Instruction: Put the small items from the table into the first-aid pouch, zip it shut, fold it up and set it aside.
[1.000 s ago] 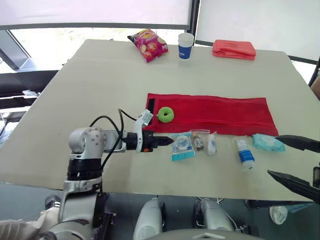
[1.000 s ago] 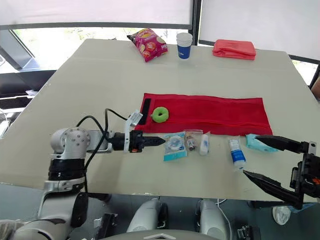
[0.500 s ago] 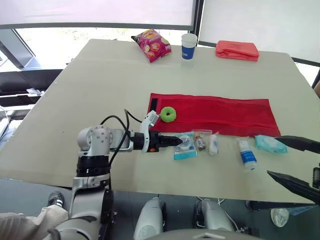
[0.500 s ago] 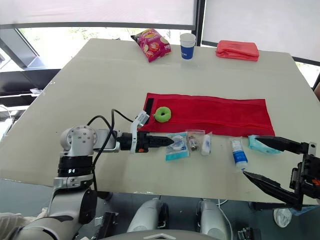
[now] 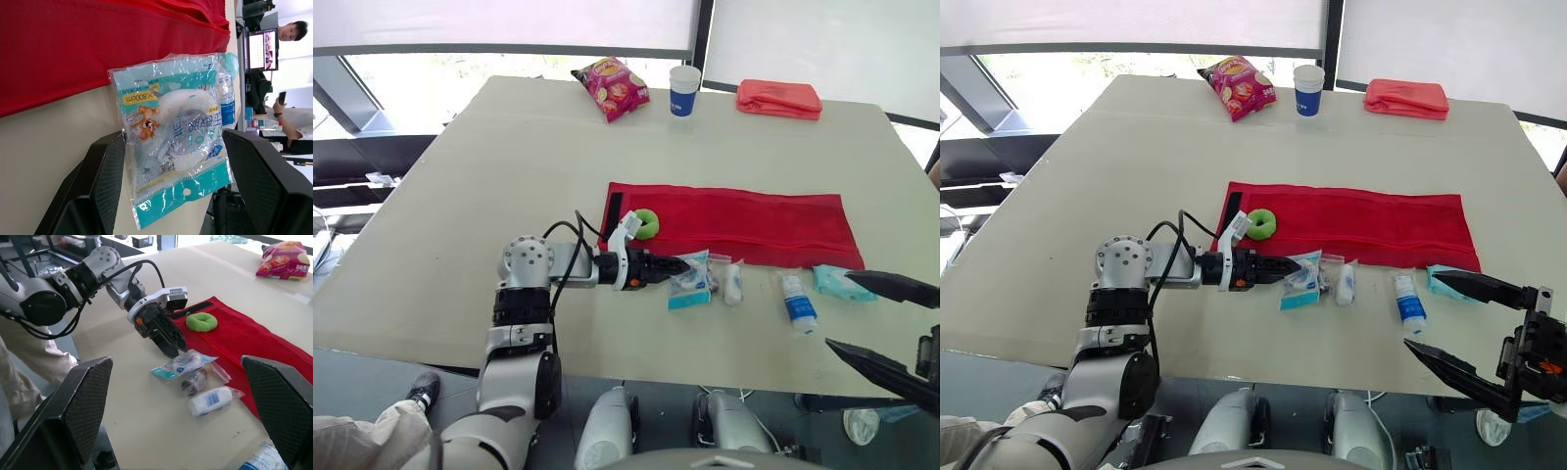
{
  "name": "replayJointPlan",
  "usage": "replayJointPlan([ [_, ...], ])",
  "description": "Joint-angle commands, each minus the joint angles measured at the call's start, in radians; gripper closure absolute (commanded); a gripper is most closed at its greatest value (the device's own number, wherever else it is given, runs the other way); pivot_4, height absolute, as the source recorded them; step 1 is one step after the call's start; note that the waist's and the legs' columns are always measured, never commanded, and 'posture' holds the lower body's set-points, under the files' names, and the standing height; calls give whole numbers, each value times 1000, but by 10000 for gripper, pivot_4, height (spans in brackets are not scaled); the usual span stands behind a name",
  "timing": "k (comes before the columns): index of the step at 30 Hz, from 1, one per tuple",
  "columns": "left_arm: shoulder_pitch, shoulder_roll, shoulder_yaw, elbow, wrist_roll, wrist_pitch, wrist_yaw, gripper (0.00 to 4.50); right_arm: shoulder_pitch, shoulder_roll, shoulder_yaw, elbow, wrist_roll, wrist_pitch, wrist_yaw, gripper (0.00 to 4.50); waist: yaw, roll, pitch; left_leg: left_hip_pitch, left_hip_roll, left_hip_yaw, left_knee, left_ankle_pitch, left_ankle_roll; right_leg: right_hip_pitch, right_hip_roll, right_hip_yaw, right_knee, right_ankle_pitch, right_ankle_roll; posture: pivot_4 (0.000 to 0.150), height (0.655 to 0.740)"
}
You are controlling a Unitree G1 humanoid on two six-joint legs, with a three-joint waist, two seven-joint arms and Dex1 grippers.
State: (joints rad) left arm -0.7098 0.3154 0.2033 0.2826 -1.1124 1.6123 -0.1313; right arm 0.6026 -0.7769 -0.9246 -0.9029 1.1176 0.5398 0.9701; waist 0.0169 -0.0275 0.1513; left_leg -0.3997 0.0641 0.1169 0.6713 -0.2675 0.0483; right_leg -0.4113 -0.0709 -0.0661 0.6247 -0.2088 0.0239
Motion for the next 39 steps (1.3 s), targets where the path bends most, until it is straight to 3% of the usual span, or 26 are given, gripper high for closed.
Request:
replayJointPlan([
  [1, -31, 47, -25, -1, 5, 2, -7, 11565, 14, 11, -21, -22, 8, -30, -9, 0, -2, 0, 0, 0, 0, 0, 0, 0, 0, 0, 0, 0, 0, 0, 0, 1500, 7400],
  [3, -41, 72, -56, -16, 33, 2, -31, 11565, 21, 15, -19, -27, 6, -36, -14, 0, -2, 0, 0, 0, 0, 0, 0, 0, 0, 0, 0, 0, 0, 0, 0, 1500, 7400],
  [7, -61, 103, -117, -33, 54, 2, -95, 358, 46, 30, -20, -47, 9, -51, -29, 0, -1, 0, 0, 0, 0, 0, 0, 0, 0, 0, 0, 0, 0, 0, 0, 1500, 7400],
  [14, -72, 87, -157, -5, 155, -3, -174, 358, 76, 49, -3, -72, -2, -79, -53, 0, -1, 0, 0, 0, 0, 0, 0, 0, 0, 0, 0, 0, 0, 0, 0, 1500, 7400],
  [24, -86, -12, -121, 60, 151, 2, -206, 358, 112, 69, 12, -102, -9, -109, -79, 0, 16, 1, -1, -1, -3, -4, 0, 0, 1, 0, -2, 3, 0, -1, 2, 1500, 7400],
  [29, -70, -48, -124, 36, 201, -5, -218, 19190, 106, 66, 41, -100, -19, -117, -89, 0, 20, 0, -1, -2, -6, -4, 0, 0, 1, 0, -2, 3, 0, -2, 2, 1500, 7400],
  [34, -53, -98, -90, 23, 228, -47, -236, 42702, 78, 61, 103, -96, -44, -125, -112, 0, 20, 0, -1, -2, -6, -5, 0, 0, 1, 0, -1, 3, 0, -2, 2, 1500, 7400],
  [35, -50, -104, -80, 19, 229, -53, -240, 44752, 72, 60, 115, -93, -51, -126, -115, 0, 20, 0, -1, -2, -6, -5, 0, 0, 1, 0, -2, 3, 0, -2, 3, 1500, 7400],
  [39, -36, -106, -19, -24, 210, -42, -250, 44752, 38, 37, 153, -67, -69, -123, -118, 0, 17, 0, -1, -2, -7, -6, 0, 0, 1, 0, -1, 3, 0, -2, 2, 1500, 7400],
])
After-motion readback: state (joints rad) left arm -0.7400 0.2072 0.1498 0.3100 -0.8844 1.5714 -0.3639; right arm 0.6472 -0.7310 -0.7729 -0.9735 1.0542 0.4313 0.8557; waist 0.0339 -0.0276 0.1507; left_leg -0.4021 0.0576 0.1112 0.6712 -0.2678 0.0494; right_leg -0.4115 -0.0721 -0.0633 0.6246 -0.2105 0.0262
